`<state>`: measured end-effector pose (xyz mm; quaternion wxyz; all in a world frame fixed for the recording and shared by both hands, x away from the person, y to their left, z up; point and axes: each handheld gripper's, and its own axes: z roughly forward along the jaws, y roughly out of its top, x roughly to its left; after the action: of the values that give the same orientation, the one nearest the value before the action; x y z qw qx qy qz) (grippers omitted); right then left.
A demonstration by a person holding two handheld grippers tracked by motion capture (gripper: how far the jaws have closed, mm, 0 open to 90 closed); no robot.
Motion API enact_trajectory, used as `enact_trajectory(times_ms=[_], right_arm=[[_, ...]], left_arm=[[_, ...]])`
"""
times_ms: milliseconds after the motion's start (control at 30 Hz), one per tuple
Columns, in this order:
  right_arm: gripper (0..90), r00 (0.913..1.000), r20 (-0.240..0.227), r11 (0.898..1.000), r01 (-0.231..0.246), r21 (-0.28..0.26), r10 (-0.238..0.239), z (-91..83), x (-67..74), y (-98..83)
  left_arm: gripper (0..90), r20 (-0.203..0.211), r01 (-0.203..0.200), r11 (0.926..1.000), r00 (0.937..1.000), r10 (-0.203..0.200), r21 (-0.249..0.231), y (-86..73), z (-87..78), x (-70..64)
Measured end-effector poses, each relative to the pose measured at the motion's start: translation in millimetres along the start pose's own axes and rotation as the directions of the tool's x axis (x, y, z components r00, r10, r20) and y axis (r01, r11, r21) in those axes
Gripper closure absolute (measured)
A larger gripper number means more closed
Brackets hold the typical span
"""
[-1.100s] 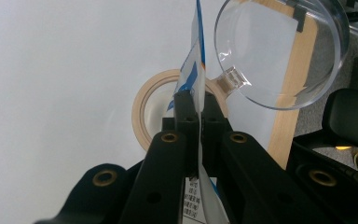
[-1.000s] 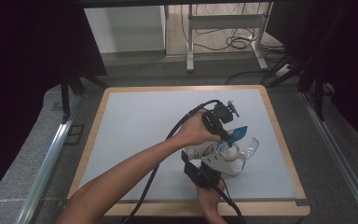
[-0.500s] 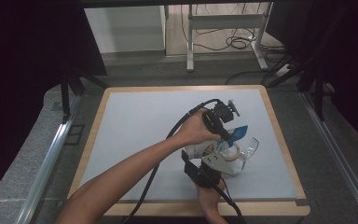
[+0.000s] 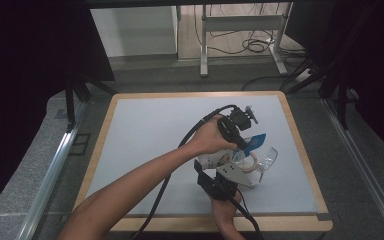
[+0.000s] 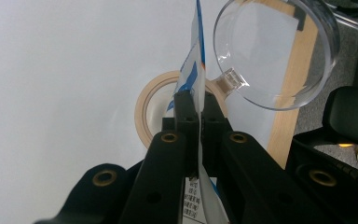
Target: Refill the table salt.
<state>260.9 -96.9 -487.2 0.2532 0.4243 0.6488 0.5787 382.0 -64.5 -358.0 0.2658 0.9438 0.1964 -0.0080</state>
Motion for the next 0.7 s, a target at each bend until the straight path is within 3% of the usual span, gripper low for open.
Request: enact_trajectory(times_ms=[700], right_arm=[[50.9,0.9999,0.001,1.0,-0.015,0.004,0.015,0.0,0.1,-0.3]], left_arm=[[89.9,0.005,0.001,1.0,1.0,-0.001,0.005,-0.1,1.6,-0.7]])
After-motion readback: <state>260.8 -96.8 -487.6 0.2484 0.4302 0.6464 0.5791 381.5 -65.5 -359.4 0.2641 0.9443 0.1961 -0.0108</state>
